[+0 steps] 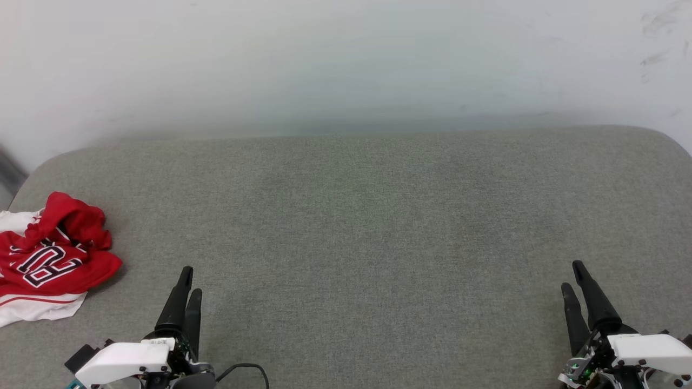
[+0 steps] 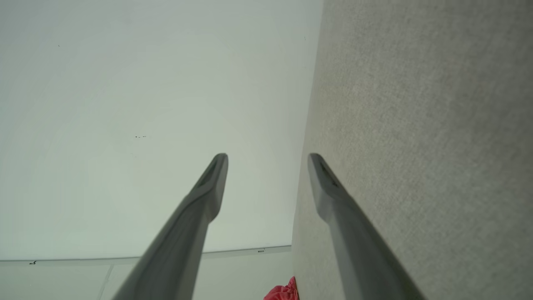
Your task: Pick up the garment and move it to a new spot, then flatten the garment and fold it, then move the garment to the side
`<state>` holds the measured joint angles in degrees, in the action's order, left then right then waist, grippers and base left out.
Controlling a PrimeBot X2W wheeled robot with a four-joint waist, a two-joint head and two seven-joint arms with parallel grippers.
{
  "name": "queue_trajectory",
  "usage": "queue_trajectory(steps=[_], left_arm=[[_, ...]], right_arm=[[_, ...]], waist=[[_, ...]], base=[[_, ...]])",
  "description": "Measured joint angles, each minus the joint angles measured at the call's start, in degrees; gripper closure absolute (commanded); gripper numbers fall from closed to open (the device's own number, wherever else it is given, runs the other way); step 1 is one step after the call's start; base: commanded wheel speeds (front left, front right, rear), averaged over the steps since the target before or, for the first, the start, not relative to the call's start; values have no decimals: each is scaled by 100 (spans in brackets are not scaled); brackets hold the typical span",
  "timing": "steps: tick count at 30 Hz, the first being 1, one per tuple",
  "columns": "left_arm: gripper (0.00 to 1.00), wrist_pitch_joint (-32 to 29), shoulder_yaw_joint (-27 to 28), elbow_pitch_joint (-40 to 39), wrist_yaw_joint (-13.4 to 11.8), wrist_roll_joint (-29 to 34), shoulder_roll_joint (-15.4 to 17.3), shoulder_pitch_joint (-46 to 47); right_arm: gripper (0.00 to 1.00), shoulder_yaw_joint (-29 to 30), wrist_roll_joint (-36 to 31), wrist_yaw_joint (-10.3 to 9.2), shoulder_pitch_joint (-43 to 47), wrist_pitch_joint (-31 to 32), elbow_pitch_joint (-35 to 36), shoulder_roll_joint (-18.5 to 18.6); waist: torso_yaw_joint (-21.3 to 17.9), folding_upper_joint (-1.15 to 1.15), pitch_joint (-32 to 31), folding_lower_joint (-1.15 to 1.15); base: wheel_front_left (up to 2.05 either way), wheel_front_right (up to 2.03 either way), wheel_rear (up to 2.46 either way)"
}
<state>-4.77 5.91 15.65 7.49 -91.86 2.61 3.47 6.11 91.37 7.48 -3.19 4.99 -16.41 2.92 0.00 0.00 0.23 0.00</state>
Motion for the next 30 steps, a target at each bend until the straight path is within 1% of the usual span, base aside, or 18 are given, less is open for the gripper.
queue_trajectory(steps=[6,10,18,23,30], left_arm=[[0,155,55,-97,-1,423,1,0],[0,259,159,-214,-70,805,2,1],[0,456,154,-567,-315,1842,2,2],[0,565,80,-740,-499,2415,3,1],[0,715,-36,-901,-679,3293,4,-71]], right_arm=[[0,18,-397,0,0,-166,109,0],[0,68,-743,0,0,-271,180,-1],[0,43,-1790,1,-3,-469,550,-2],[0,-38,-2415,0,1,-580,758,-2],[0,-170,-3305,0,75,-721,976,-2]], waist=[[0,0,7,0],[0,0,15,0],[4,0,27,0],[9,0,30,0],[15,0,34,0]], base=[[0,0,0],[0,0,0],[0,0,0],[0,0,0],[0,0,0]])
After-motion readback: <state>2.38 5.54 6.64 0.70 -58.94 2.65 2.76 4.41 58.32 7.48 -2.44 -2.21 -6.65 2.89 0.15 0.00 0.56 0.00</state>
